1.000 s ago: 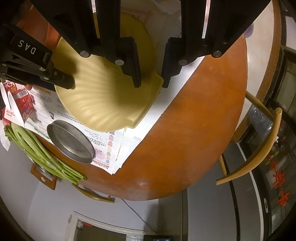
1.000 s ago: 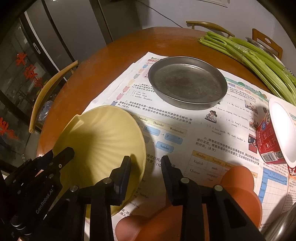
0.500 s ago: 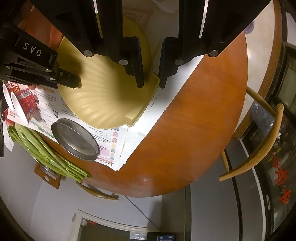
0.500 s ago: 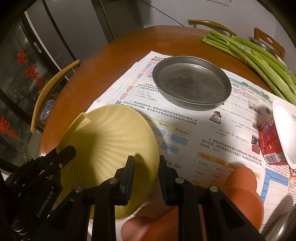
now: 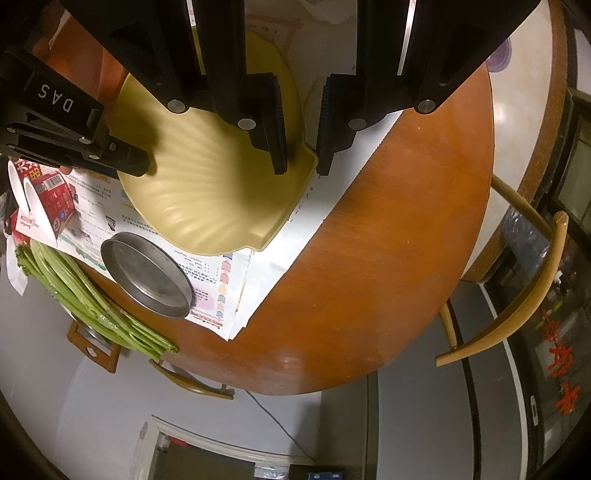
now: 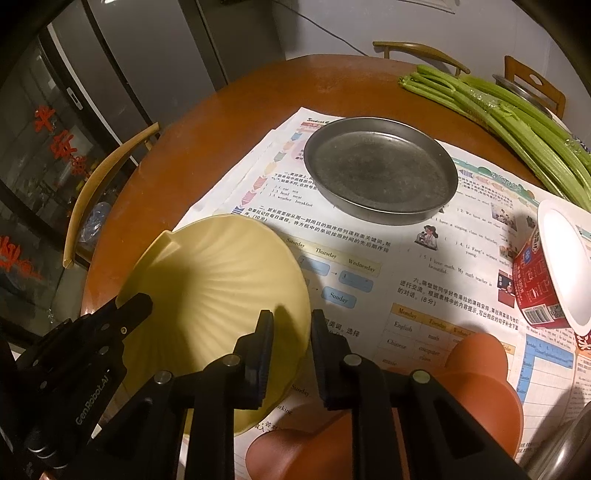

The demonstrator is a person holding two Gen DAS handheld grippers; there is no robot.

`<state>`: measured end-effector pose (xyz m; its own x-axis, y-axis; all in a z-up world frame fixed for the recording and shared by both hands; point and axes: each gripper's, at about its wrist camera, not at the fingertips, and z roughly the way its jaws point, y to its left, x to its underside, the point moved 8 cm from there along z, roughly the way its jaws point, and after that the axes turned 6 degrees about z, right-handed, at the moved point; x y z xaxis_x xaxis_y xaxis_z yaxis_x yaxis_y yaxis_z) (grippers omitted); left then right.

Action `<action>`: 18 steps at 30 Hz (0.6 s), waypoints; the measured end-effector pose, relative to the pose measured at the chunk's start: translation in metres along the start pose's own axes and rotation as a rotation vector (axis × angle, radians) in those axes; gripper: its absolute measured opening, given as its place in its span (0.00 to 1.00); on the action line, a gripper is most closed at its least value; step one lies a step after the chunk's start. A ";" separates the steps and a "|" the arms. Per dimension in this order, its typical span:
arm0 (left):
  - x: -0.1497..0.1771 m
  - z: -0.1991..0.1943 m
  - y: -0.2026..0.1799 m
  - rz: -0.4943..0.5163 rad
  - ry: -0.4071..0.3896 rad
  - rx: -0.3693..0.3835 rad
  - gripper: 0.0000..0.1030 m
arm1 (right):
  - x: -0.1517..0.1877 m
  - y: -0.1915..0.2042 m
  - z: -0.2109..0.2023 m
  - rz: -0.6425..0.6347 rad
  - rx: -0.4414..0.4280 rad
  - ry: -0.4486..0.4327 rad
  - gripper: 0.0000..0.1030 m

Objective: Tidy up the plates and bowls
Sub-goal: 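Lift and carry the yellow shell plate with the left tool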

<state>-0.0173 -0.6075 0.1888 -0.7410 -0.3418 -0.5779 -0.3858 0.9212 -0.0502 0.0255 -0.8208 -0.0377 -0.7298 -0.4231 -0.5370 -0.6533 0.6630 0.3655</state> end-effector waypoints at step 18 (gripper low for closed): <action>0.057 -0.060 0.159 0.053 -0.015 0.043 0.14 | -0.002 -0.005 0.002 0.030 -0.028 0.029 0.11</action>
<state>-0.1541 -0.4916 0.1970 -0.7511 -0.2900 -0.5931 -0.3223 0.9451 -0.0540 0.0310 -0.8221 -0.0398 -0.7545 -0.4211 -0.5034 -0.6360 0.6585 0.4024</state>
